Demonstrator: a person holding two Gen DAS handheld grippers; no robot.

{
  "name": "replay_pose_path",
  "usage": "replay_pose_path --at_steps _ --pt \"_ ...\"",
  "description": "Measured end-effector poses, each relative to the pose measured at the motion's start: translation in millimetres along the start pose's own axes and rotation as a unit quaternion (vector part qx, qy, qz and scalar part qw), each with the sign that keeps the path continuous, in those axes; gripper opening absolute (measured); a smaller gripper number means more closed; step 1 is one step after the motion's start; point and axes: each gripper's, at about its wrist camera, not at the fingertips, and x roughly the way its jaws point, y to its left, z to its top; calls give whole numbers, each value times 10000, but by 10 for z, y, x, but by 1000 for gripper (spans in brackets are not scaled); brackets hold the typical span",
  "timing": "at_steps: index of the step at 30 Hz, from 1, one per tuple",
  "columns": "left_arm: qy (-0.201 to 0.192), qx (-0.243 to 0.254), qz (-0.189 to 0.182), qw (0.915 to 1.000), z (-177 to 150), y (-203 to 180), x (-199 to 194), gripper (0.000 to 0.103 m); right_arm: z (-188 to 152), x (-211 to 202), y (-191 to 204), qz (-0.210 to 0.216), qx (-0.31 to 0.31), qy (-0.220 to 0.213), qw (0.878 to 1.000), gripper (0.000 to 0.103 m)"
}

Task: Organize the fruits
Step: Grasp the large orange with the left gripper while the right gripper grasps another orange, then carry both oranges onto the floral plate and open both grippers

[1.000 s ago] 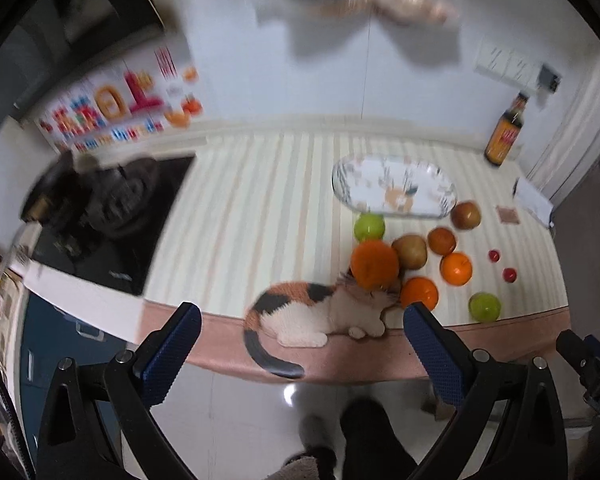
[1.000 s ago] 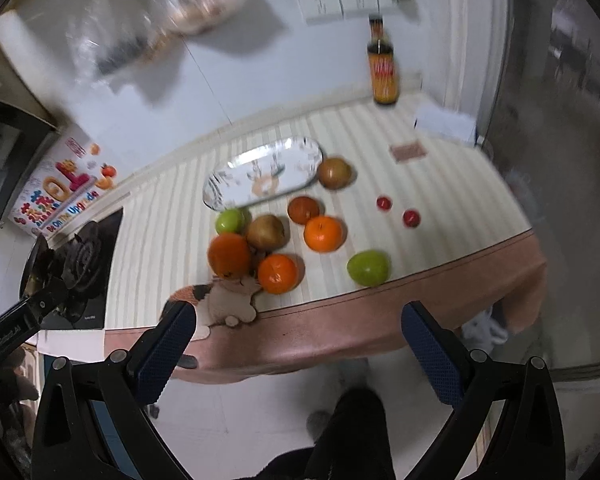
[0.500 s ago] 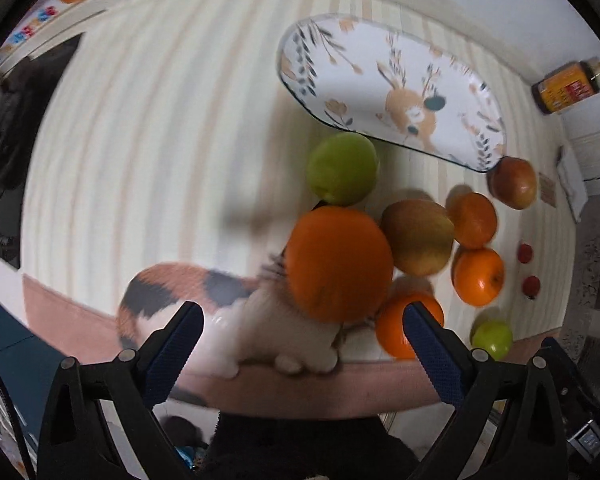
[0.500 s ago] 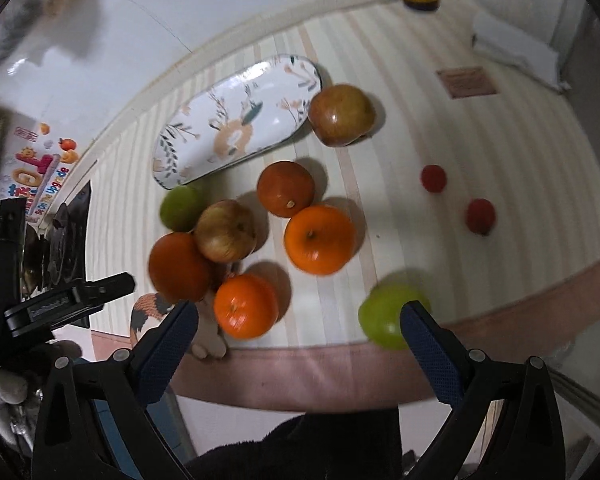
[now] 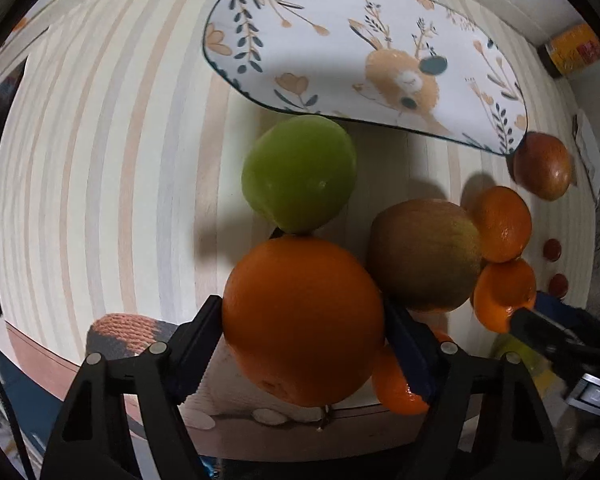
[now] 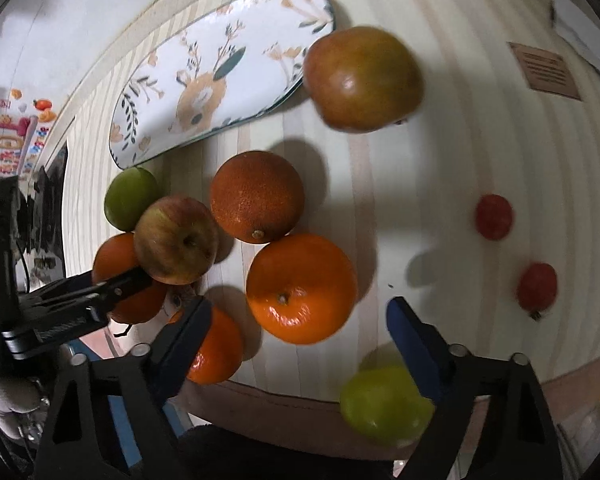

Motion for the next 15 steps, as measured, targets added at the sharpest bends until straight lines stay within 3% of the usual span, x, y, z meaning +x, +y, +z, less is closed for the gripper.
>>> replay_pose_path --at_steps 3,5,8,15 --pt "-32 1 338 9994 -130 103 -65 77 17 139 48 -62 -84 134 9999 70" --pt "-15 -77 351 9994 -245 228 -107 78 7 172 110 -292 -224 116 9993 66" --pt "-39 -179 203 9996 -328 333 -176 80 -5 202 175 -408 -407 130 9983 66" --pt "-66 28 322 9995 -306 283 -113 79 10 242 213 -441 -323 115 9984 67"
